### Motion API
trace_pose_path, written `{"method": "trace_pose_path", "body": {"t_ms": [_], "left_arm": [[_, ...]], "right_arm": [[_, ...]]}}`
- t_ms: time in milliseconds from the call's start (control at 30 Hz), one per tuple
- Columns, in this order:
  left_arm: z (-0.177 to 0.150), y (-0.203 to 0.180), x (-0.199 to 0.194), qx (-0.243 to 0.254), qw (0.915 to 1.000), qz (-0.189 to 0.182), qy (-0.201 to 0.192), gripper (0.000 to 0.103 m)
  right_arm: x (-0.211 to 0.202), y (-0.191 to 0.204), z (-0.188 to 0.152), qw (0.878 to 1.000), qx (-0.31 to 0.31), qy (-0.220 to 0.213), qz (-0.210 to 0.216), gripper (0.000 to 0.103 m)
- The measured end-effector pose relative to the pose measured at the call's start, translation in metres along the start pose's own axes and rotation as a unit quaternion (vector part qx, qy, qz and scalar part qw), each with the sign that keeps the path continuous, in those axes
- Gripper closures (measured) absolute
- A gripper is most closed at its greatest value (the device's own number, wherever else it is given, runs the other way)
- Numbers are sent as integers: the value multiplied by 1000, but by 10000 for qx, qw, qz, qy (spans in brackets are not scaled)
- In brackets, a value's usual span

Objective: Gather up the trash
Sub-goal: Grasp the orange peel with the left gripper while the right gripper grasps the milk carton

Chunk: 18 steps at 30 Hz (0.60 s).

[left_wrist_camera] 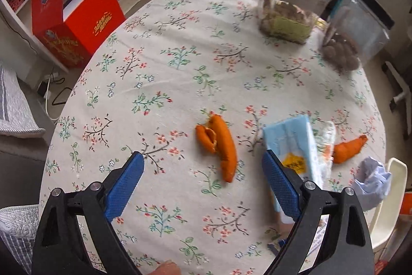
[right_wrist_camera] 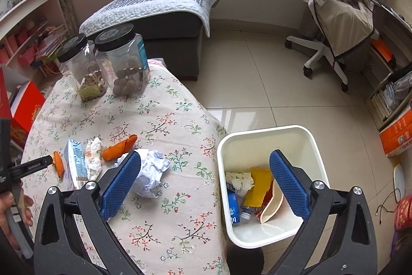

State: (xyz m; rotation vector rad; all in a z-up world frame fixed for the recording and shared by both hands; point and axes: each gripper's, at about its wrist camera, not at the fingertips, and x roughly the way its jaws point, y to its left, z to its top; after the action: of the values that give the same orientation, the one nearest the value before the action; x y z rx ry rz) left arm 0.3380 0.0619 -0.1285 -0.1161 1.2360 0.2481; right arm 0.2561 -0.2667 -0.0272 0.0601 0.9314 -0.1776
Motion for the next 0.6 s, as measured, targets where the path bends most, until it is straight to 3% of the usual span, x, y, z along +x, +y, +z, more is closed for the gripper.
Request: {"method": "trace_pose_path", "body": {"t_ms": [100,267,333,367,433,467,500,600], "left_arm": [[8,7,21,-242,9985,-308,376,22],[12,-3,43,-180,9979,-314,538,33],[12,-5,52,-126,9971,-329,670,46],[11,-7,53,-66,9976,-275,636,48],[11,-10,50,87,9980,-304,549,70],[11,-11,49,149,9980,-324,523,74],[11,-10,47,191,9979,-350,507,84],[9,0,40,176,9980,-413,435,85]], "right_arm": [[8,21,0,9996,-256,76,57,7],[20,53,-1,9979,-594,217,172,7],[24,65,-2,9969,-717,240,235,7],[25,71,-2,9962,-787,263,272,7],[29,85,-4,9944,-933,318,379,7],[31,92,-6,9934,-1006,350,430,7],[33,101,-7,9921,-1086,386,494,7],[39,129,-13,9871,-1367,461,689,7]]}}
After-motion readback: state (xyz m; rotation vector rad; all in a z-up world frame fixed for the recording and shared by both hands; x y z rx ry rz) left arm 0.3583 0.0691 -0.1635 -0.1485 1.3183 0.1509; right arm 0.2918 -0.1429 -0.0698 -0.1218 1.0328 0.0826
